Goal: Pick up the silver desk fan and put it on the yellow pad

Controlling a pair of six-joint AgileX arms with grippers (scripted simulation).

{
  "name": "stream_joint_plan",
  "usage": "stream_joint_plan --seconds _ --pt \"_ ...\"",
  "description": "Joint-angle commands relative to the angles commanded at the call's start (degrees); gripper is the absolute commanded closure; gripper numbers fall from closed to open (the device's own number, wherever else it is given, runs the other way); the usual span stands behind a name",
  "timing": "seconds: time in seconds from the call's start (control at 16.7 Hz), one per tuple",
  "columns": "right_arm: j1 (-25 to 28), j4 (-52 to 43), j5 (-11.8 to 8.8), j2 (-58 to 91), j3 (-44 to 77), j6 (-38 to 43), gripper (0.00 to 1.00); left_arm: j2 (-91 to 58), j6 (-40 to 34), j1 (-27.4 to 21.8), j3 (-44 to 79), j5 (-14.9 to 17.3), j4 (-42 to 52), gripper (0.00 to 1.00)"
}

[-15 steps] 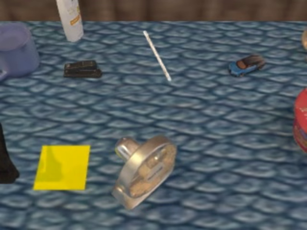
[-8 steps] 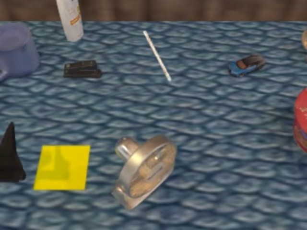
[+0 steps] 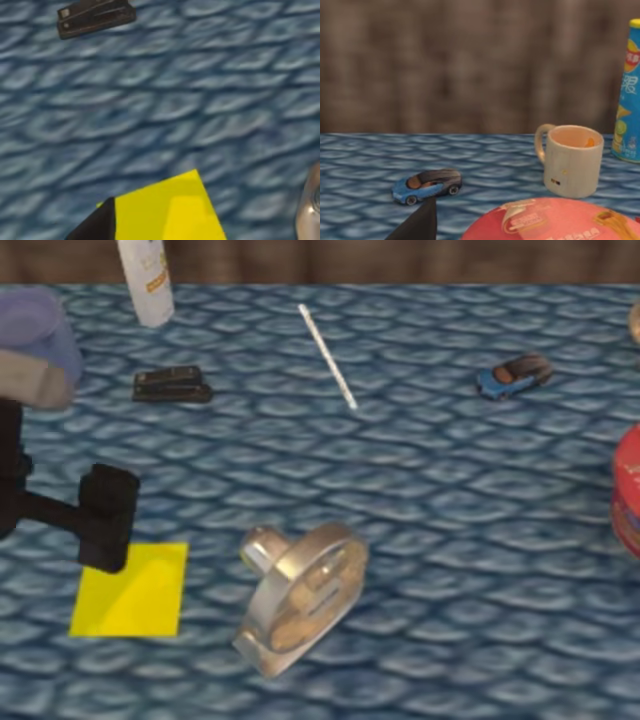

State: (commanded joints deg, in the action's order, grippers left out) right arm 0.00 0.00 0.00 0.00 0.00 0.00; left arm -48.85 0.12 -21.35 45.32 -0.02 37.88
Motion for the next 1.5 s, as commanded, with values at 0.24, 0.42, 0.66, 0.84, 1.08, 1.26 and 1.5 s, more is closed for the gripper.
stream_joint_plan --seconds 0.24,0.42,0.66,0.84,1.08,1.26,1.5 --pt "0.0 0.0 0.0 0.0 0.0 0.0 0.00 -23.0 -0.2 -9.3 20.8 0.0 16.3 0.00" --pt "0.0 0.0 0.0 0.0 0.0 0.0 0.00 -38.4 -0.2 -15.4 34.7 0.0 27.0 0.00" --pt "0.0 0.0 0.0 0.0 0.0 0.0 0.00 -53.3 -0.2 -21.5 48.4 0.0 37.8 0.00" --pt "0.0 0.0 0.0 0.0 0.0 0.0 0.00 -58.9 -0.2 -23.9 53.2 0.0 42.1 0.00" --pt "0.0 0.0 0.0 0.0 0.0 0.0 0.00 -59.7 -0.2 -24.2 53.8 0.0 42.7 0.00" --pt "0.0 0.0 0.0 0.0 0.0 0.0 0.00 -59.5 -0.2 -24.0 53.4 0.1 42.3 0.00" --pt "0.0 0.0 0.0 0.0 0.0 0.0 0.00 -59.7 -0.1 -24.1 47.8 0.0 36.6 0.00"
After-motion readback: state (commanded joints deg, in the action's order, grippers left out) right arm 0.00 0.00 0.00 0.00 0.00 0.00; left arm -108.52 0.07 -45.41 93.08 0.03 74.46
